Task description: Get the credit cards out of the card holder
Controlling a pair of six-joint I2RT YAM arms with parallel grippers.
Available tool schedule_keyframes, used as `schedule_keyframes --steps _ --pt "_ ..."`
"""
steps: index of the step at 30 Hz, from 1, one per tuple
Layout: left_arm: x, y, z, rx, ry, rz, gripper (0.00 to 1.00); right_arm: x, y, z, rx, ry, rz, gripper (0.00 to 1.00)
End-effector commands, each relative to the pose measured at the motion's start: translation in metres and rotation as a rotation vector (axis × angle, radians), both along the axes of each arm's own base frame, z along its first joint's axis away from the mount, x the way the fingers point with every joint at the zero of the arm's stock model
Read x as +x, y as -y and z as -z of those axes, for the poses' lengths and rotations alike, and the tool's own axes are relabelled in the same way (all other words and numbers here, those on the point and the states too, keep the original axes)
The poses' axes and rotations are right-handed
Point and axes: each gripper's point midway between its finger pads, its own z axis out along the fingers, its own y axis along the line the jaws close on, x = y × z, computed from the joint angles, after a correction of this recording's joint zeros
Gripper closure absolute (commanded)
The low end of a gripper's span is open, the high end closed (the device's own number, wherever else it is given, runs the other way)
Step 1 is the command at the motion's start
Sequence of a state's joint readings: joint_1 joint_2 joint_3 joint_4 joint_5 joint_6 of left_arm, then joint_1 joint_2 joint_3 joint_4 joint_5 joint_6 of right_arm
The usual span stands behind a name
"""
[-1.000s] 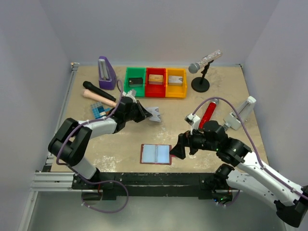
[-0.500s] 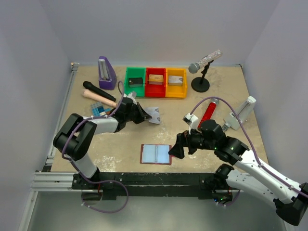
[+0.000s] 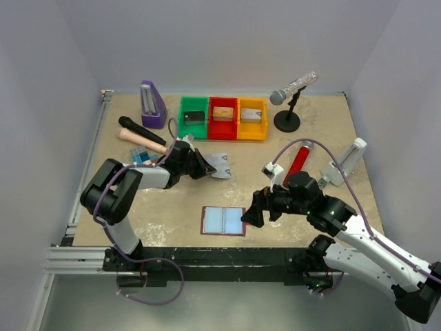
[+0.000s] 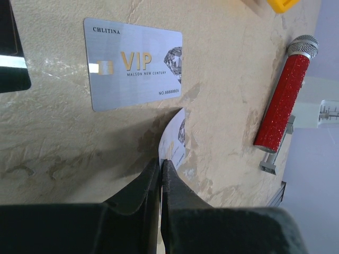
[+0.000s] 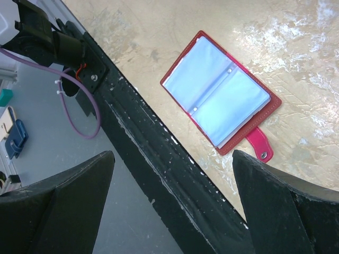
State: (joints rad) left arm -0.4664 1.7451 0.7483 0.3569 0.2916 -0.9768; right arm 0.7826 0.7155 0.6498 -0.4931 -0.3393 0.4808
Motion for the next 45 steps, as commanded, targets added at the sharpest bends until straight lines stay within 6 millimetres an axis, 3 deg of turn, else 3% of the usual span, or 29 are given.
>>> schedule_keyframes --steps 1,5,12,17,24,28,33,34,39,43,44,45 --pt "0.009 -0.008 -0.002 0.015 0.014 -0.024 0.92 0.004 -0.003 -0.010 0.025 0.023 0.003 0.01" --pt "0.010 -0.012 -0.002 0.018 0.013 -0.029 0.89 0.004 -0.003 -0.009 0.019 0.020 0.007 0.01" --pt "0.009 -0.016 -0.005 0.029 0.024 -0.026 0.64 0.006 -0.002 -0.006 0.009 0.011 0.021 0.01" --pt "0.009 -0.022 -0.016 0.059 0.050 -0.019 0.56 0.007 0.000 -0.005 -0.003 0.011 0.032 0.01" --pt "-0.002 -0.064 -0.045 0.131 0.088 -0.101 0.46 0.020 0.018 0.010 -0.104 -0.010 0.159 0.01" --pt "-0.018 -0.090 -0.066 0.184 0.138 -0.184 0.44 0.036 0.035 0.031 -0.189 -0.045 0.326 0.01" --pt "-0.063 -0.117 -0.062 0.159 0.181 -0.281 0.40 0.031 0.025 0.048 -0.182 -0.105 0.274 0.01" --pt "-0.069 -0.117 -0.072 0.135 0.220 -0.280 0.40 0.028 0.024 0.055 -0.200 -0.138 0.263 0.01" --pt "-0.115 -0.105 -0.053 0.162 0.190 -0.150 0.40 0.025 0.020 0.083 -0.215 -0.222 0.273 0.18" --pt "-0.144 -0.092 -0.037 0.164 0.144 -0.110 0.38 0.019 0.020 0.104 -0.255 -0.297 0.279 0.25" --pt "-0.152 -0.088 -0.032 0.163 0.121 -0.098 0.19 0.018 0.019 0.109 -0.254 -0.309 0.280 0.27" --pt "-0.156 -0.085 -0.028 0.157 0.105 -0.095 0.17 0.017 0.018 0.112 -0.249 -0.317 0.278 0.28"
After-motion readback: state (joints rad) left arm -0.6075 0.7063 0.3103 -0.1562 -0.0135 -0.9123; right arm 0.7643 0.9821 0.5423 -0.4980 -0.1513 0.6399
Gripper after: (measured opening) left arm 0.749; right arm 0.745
